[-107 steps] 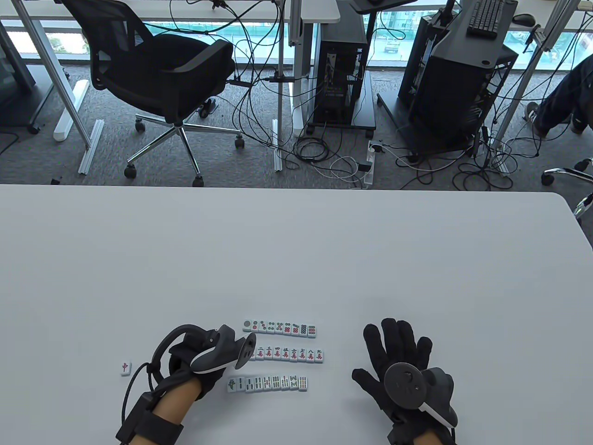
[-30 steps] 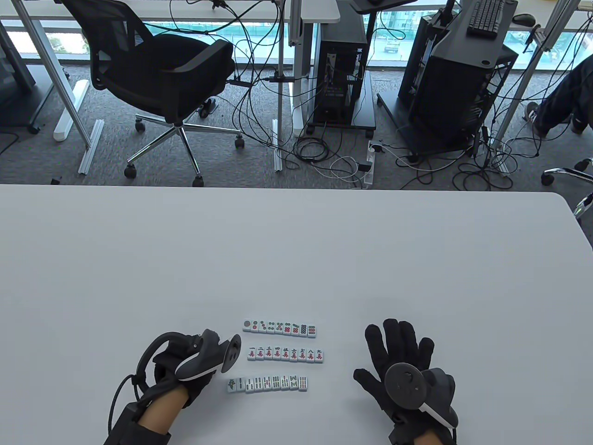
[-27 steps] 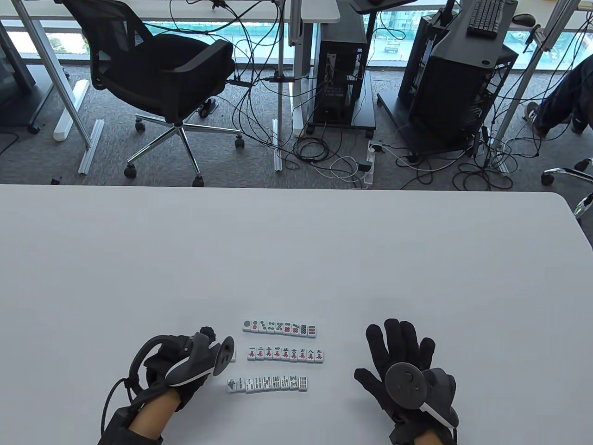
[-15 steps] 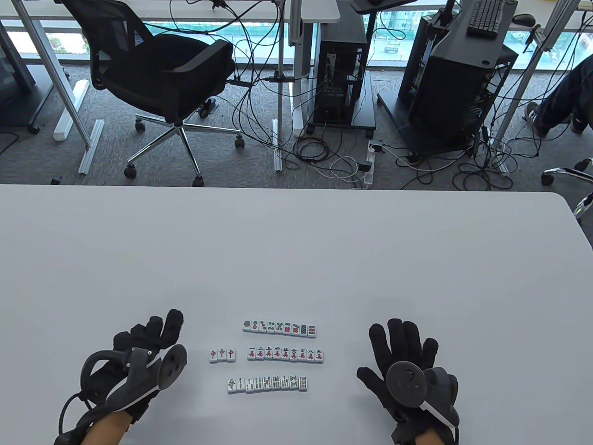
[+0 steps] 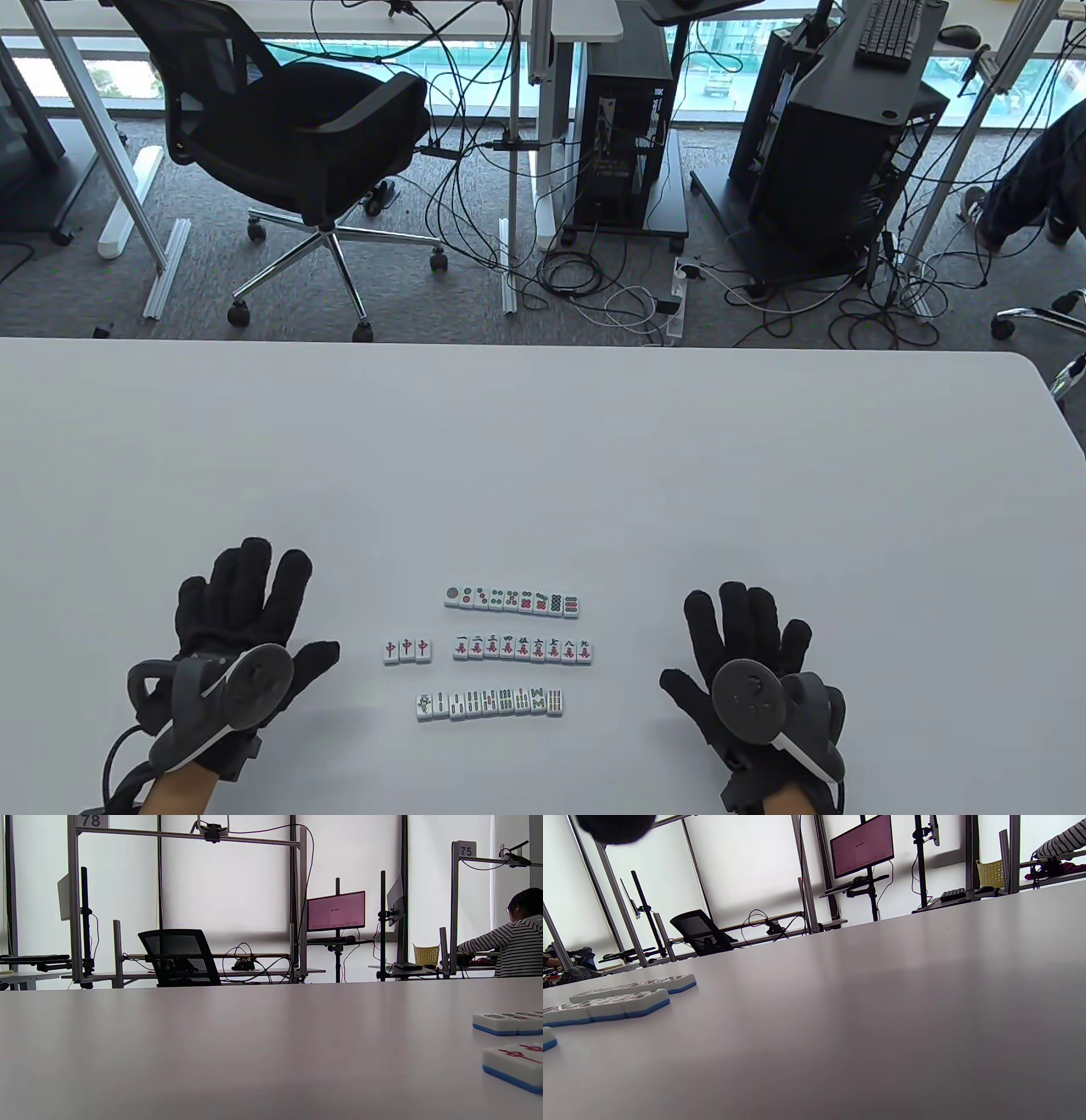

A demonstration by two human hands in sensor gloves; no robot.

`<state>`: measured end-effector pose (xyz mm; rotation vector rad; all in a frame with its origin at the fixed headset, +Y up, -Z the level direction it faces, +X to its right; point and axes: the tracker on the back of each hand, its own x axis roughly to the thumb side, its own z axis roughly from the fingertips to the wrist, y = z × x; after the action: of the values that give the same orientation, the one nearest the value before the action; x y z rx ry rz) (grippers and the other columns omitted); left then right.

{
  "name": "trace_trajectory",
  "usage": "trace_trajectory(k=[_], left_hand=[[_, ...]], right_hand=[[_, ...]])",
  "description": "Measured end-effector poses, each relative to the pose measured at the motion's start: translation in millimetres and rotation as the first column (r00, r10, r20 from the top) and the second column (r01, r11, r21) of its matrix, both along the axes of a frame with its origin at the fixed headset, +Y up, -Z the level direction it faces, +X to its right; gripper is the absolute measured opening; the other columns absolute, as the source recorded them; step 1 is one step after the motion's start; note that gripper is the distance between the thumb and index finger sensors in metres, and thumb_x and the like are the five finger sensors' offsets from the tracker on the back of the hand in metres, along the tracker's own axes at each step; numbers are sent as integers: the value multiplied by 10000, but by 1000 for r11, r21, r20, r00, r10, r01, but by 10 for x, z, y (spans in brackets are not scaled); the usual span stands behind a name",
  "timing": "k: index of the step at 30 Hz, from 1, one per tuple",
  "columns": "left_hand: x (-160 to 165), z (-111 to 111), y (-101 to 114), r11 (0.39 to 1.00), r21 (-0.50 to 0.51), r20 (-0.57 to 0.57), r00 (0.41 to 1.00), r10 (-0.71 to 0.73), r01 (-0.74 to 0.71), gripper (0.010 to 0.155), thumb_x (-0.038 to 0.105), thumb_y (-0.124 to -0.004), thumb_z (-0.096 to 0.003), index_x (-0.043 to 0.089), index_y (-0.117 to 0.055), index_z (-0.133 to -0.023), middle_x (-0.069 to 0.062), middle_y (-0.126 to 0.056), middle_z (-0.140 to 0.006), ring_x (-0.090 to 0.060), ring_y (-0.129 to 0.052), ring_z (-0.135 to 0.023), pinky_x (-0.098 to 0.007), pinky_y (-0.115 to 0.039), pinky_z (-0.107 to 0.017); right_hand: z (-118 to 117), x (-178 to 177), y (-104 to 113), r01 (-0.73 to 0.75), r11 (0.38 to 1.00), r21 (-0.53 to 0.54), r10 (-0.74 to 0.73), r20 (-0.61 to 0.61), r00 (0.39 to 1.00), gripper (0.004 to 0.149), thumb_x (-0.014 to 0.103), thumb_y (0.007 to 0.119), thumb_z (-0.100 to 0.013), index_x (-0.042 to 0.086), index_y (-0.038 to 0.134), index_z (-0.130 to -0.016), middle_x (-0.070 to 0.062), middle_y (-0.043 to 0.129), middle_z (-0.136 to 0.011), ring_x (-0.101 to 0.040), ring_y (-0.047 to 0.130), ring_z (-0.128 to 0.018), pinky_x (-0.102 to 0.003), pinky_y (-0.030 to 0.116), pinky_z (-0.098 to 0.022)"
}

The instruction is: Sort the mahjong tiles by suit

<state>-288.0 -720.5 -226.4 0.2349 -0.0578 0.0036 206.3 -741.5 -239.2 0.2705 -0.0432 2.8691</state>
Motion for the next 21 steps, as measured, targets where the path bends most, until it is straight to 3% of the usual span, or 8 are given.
trace_trajectory(k=[7, 21], left_hand=[[-47, 2, -76, 1000, -8, -3, 1000, -21, 21, 965, 835, -505, -295, 415, -49, -1034, 39, 115, -1116, -286, 33, -1130, -666, -92, -781], [-186, -21, -100, 999, -23, -34, 999, 30, -31, 960, 826, -516, -300, 421, -61, -1042, 56, 130, -1111, -267, 79, -1121, -660, -56, -773]], right_hand=[[-8, 14, 13, 28, 1000, 9, -28, -1, 1000, 814, 635, 570, -456, 359, 96, -1057, -84, 6, -1139, -386, -32, -1016, -717, 87, -685], [-10, 24, 16, 57, 998, 16, -57, -8, 998, 814, 651, 552, -457, 367, 86, -1061, -71, -17, -1142, -376, -60, -1018, -712, 62, -689]])
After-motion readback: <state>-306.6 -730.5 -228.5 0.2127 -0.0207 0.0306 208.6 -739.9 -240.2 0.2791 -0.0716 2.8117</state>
